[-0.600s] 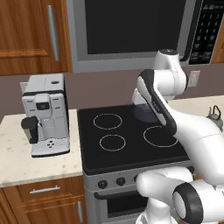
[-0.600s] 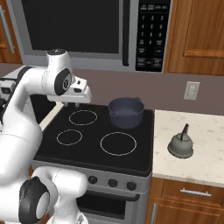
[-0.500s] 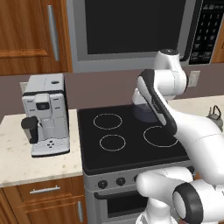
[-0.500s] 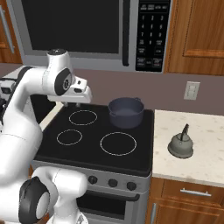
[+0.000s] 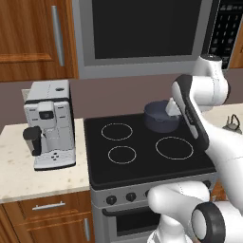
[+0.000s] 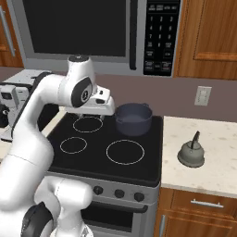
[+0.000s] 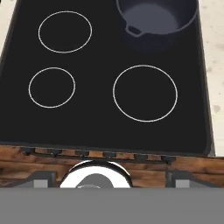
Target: Pick the kettle from the counter and place it on a stove burner. Then turn the burner on.
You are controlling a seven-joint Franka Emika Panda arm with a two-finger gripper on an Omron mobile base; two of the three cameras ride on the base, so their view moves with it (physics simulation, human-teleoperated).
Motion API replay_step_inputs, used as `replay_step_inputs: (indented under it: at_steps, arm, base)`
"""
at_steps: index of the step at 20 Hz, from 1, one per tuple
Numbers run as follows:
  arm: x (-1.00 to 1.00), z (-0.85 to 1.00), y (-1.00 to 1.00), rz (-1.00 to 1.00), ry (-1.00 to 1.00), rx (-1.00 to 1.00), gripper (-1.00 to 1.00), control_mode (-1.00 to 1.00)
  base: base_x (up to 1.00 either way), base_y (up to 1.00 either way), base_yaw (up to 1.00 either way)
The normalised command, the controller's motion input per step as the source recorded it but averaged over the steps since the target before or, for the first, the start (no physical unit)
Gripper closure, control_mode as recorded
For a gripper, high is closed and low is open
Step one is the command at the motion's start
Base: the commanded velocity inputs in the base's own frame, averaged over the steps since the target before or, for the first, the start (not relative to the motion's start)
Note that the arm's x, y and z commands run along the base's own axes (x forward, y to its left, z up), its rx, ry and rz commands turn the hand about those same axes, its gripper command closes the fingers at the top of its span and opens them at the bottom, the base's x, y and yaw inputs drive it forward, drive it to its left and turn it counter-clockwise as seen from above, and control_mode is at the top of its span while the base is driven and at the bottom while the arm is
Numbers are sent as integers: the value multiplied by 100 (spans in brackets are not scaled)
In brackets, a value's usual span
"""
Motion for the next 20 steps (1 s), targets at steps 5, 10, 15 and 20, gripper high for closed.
replay_step_inputs:
  at_steps: [5, 10, 15, 20]
  arm:
    - [-30, 0, -81, 0, 0, -1, -100, -100]
    - [-29, 0, -81, 0, 0, -2, -100, -100]
    - [-34, 0, -95, 0, -2, 0, -100, -100]
    - [-4, -5, -82, -3, 0, -3, -100, -100]
  base:
    - [0, 0, 0]
    - [0, 0, 0]
    - [0, 0, 0]
    - [0, 0, 0]
